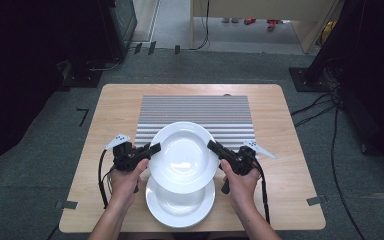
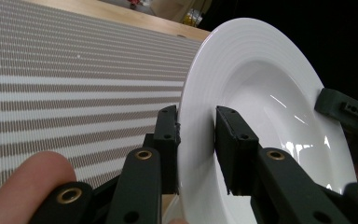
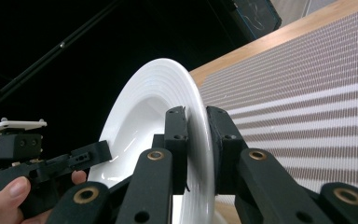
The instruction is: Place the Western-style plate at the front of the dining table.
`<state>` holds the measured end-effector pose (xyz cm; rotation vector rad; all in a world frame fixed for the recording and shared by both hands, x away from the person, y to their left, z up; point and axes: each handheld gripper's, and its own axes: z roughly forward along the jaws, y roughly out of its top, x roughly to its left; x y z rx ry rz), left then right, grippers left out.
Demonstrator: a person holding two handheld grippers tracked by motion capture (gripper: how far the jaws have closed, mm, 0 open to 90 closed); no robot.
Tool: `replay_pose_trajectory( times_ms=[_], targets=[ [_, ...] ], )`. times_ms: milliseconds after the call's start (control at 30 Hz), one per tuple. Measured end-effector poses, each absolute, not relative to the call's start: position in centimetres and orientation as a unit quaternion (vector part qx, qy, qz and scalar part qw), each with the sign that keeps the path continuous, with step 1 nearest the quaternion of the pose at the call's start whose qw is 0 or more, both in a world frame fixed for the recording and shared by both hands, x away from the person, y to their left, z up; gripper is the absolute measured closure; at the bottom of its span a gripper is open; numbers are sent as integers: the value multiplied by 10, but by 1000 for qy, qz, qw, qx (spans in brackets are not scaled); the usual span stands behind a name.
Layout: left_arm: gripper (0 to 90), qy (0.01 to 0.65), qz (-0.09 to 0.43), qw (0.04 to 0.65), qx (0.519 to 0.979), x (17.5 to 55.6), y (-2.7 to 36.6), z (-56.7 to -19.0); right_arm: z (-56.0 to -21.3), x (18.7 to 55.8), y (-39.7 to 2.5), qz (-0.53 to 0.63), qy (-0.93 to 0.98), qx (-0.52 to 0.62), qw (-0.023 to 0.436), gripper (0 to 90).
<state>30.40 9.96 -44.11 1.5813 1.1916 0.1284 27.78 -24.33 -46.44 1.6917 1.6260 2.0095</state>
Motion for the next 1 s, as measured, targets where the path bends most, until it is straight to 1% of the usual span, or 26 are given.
replay_pose_trajectory(
  times_ms=[200,633,833,1000],
  targets=[
    [708,502,59,552,664,323,95,-436,-454,293,-245,646,532,545,40,809],
    [708,511,44,537,670,369,78,-434,-447,337,-261,632,532,563,30,809],
    [702,518,45,528,671,389,73,-433,-449,357,-266,631,525,571,14,815],
    [696,525,39,517,675,410,68,-436,-452,374,-269,627,520,579,14,817]
  ],
)
